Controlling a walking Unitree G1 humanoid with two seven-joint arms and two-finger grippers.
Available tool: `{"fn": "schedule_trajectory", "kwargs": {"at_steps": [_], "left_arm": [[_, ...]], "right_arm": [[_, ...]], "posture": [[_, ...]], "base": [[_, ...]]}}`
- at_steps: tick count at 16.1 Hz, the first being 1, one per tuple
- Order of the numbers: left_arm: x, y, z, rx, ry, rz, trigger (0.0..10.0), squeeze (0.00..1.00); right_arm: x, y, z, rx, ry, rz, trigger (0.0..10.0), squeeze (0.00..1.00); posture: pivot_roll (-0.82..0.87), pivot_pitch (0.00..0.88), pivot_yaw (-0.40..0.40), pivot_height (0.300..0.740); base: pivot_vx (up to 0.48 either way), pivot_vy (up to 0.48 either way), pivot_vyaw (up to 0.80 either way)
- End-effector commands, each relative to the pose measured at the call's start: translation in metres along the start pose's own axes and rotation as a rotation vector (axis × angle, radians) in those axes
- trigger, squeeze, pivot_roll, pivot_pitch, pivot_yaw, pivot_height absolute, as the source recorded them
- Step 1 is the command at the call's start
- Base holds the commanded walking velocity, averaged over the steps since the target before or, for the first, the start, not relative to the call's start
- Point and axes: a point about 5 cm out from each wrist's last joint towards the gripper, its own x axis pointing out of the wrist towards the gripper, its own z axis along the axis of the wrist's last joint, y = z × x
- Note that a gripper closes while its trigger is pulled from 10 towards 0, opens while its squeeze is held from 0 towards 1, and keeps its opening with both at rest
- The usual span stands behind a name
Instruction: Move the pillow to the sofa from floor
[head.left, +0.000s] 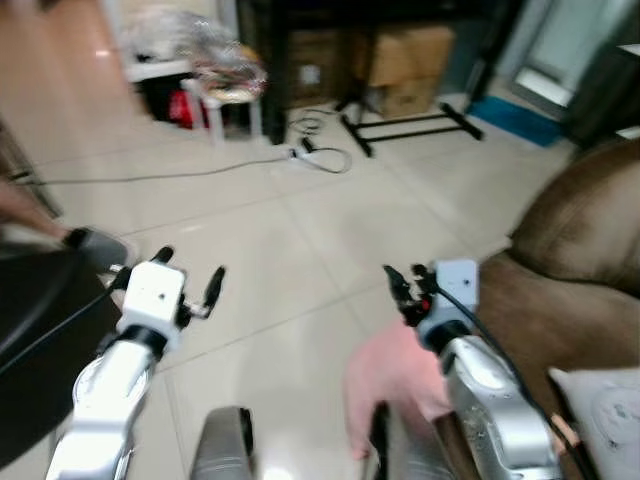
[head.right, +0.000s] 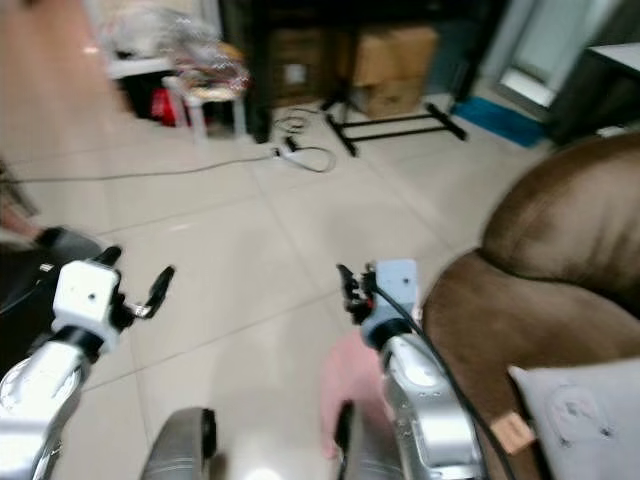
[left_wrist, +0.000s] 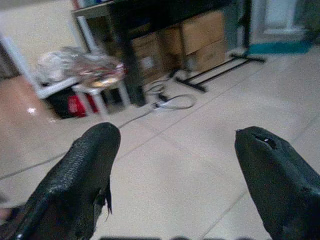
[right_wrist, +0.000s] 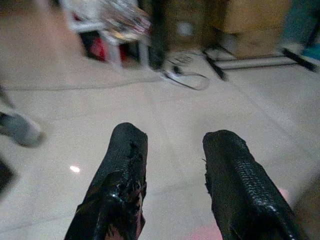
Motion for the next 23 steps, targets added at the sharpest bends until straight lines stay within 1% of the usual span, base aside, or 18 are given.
{"fn": "schedule_trajectory", "kwargs": {"at_steps": [1,4,5,8,10,11,14,17,18,20,21,23], "left_arm": [[-0.003,-0.002,-0.001,0.006,0.007,-0.018,10.0,0.0],[-0.004,-0.003,-0.001,0.012,0.008,-0.024,10.0,0.0],[-0.004,-0.004,0.0,0.004,0.0,-0.023,10.0,0.0],[-0.004,-0.006,-0.002,0.024,0.013,-0.037,10.0,0.0],[-0.004,-0.005,-0.003,0.038,0.026,-0.052,10.0,0.0],[-0.002,-0.004,-0.004,0.049,0.03,-0.058,10.0,0.0],[0.001,-0.004,-0.004,0.065,0.033,-0.069,10.0,0.0],[0.004,-0.006,-0.005,0.079,0.041,-0.096,10.0,0.0],[0.004,-0.005,-0.006,0.084,0.043,-0.1,10.0,0.0],[0.004,-0.005,-0.006,0.087,0.046,-0.104,10.0,0.0],[0.004,-0.004,-0.006,0.089,0.049,-0.114,10.0,0.0],[0.004,-0.005,-0.007,0.094,0.052,-0.149,10.0,0.0]], "right_arm": [[0.0,-0.006,0.003,0.005,-0.005,-0.024,10.0,0.0],[-0.004,-0.012,-0.001,0.018,0.006,-0.052,10.0,0.0],[-0.004,-0.013,0.0,0.02,0.0,-0.049,10.0,0.0],[-0.005,-0.015,-0.004,-0.01,0.023,-0.036,10.0,0.0],[-0.003,-0.015,-0.005,0.0,0.036,-0.038,10.0,0.0],[-0.002,-0.016,-0.005,0.011,0.033,-0.037,10.0,0.0],[0.003,-0.016,-0.008,0.016,0.049,-0.038,10.0,0.0],[0.007,-0.024,-0.015,0.053,0.092,-0.107,10.0,0.0],[0.009,-0.026,-0.017,0.049,0.102,-0.116,10.0,0.0],[0.011,-0.026,-0.018,0.05,0.105,-0.114,10.0,0.0],[0.015,-0.026,-0.02,0.046,0.116,-0.117,10.0,0.0],[0.022,-0.023,-0.022,0.066,0.124,-0.085,10.0,0.0]], "posture": [[0.03,0.0,-0.035,0.57],[0.03,0.0,-0.035,0.57],[0.03,0.0,-0.034,0.57],[0.03,0.0,-0.035,0.57],[0.03,0.0,-0.036,0.565],[0.03,0.0,-0.036,0.55],[0.02,0.0,-0.03,0.525],[0.03,0.0,-0.035,0.495],[0.03,0.0,-0.036,0.485],[0.04,0.0,-0.037,0.47],[0.04,0.0,-0.039,0.46],[0.04,0.0,-0.04,0.455]], "base": [[0.337,0.0,0.0],[0.311,0.0,0.0],[0.0,0.0,0.0],[0.0,0.0,0.0],[0.0,0.0,0.0],[0.0,0.0,0.0],[0.0,0.0,0.0],[0.0,0.0,0.0],[0.0,0.0,0.0],[0.0,0.0,0.0],[0.0,0.0,0.0],[0.0,0.0,0.0]]}}
